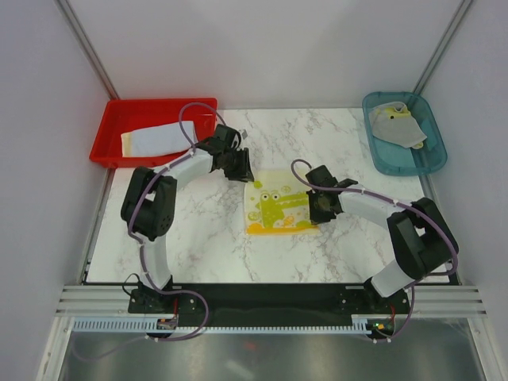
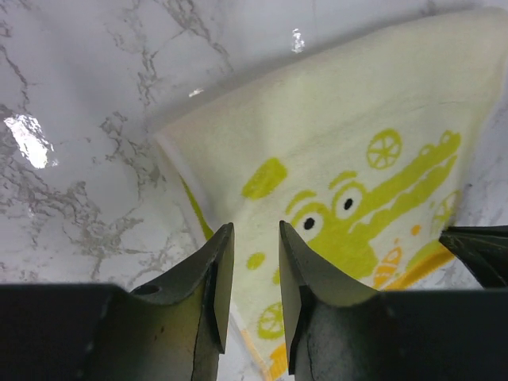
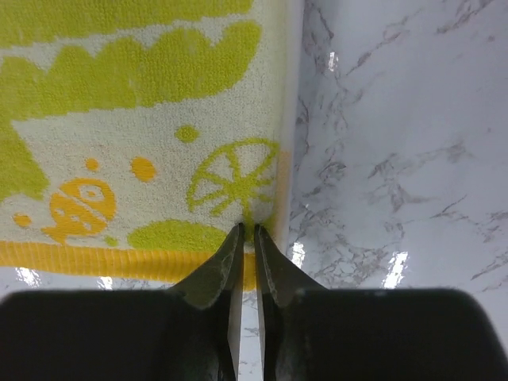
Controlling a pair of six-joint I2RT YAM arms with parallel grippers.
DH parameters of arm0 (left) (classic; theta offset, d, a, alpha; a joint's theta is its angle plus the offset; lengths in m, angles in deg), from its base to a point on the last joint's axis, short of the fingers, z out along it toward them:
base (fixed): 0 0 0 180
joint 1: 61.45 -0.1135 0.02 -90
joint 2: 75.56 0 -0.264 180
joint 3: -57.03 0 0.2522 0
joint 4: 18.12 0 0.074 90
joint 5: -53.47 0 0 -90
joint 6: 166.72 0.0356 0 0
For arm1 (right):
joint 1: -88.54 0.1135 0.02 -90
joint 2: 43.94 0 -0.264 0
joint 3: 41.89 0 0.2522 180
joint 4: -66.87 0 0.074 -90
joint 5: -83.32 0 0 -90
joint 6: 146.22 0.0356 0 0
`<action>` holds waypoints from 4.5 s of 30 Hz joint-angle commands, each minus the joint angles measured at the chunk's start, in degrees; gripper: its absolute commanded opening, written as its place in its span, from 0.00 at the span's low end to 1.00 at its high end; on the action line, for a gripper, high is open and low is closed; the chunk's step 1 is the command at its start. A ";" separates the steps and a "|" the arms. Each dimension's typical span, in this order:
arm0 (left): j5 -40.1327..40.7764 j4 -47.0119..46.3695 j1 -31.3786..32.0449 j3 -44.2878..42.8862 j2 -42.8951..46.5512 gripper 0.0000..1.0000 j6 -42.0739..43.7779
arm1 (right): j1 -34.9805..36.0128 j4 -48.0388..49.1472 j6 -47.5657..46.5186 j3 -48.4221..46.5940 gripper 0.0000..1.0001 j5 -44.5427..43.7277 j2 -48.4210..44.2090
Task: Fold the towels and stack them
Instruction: Fold the towel
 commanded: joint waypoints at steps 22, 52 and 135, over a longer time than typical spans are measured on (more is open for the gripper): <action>-4.32 3.54 -1.40 -10.41 -2.45 0.39 3.88 | -4.45 -0.98 -1.87 -6.93 0.22 3.70 -7.21; -5.20 0.02 -2.63 -16.91 -18.00 0.38 5.27 | -21.41 15.54 -7.50 -22.77 0.01 29.71 24.89; -14.95 17.07 -6.32 -40.12 -30.04 0.49 30.41 | -28.01 2.01 -28.59 -46.50 0.35 39.74 38.77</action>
